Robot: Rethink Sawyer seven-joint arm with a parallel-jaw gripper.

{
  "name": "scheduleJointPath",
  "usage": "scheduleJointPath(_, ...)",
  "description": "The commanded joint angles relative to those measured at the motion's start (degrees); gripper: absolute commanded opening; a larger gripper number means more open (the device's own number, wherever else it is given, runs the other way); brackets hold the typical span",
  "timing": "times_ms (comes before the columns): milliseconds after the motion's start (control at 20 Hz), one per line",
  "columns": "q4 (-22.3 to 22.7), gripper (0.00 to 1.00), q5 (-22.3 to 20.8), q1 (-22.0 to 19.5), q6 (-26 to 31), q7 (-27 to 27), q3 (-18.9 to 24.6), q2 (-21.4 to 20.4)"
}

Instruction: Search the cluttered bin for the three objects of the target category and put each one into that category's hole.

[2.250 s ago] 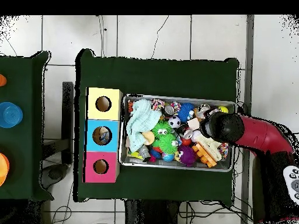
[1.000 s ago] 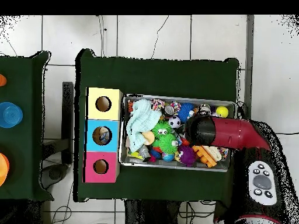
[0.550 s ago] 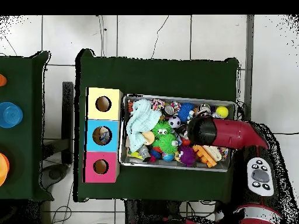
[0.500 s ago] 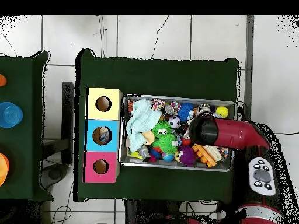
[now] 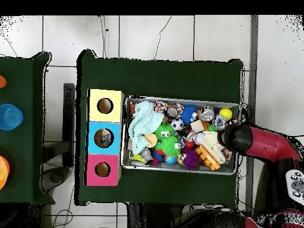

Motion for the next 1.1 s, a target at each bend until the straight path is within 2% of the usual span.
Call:
scheduleJointPath(50, -1.8, 1.00, 0.9, -3.4, -2.8, -4.3, 8.9, 3.4)
scheduleJointPath(250, -0.5, 1.00, 1.8, -3.1, -2.2, -2.4, 9.4, 3.3)
scheduleJointPath(600, 6.1, 1.00, 10.6, -2.0, 8.0, 1.8, 11.8, -0.6)
scheduleJointPath(1100, 7.9, 1.00, 13.9, -2.0, 7.2, -0.9, 11.8, -1.4)
